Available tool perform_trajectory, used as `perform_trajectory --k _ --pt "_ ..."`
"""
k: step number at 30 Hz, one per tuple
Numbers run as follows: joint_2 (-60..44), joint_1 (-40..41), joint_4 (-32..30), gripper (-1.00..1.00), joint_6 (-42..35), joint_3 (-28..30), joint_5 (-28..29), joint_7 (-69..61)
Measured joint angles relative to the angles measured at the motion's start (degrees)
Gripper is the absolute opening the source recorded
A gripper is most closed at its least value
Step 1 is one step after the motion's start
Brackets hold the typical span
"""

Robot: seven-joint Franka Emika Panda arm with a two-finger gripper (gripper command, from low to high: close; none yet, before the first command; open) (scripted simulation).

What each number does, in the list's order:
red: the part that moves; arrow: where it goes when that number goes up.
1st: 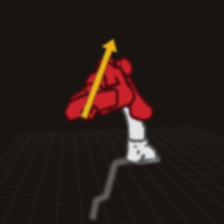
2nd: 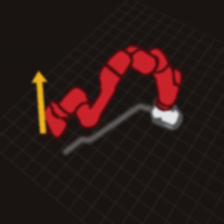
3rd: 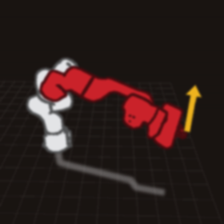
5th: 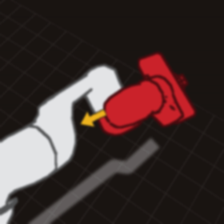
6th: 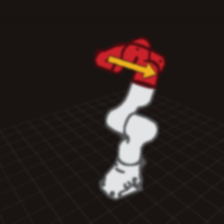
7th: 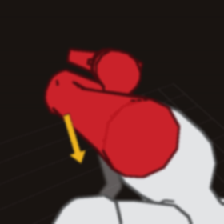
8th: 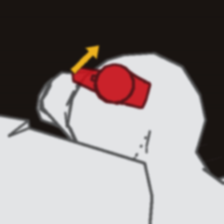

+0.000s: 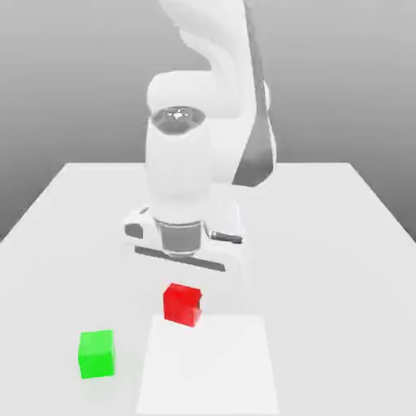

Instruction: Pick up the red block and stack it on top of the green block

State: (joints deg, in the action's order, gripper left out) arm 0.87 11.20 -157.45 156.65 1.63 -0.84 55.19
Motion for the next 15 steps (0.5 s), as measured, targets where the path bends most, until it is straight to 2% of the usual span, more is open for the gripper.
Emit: perform_trajectory --k 6,11,12,15 --pt "-2.20 7.30 7.11 -1.00 -4.97 3.31 0.33 -7.82" --pt "-11.25 8.20 8.43 -1.00 2.72 2.35 -1.25 -10.01" --pt "-12.49 8.32 8.50 1.00 3.88 2.17 -1.48 -10.19" --pt "-12.49 8.32 8.50 1.00 3.88 2.17 -1.48 -10.19"
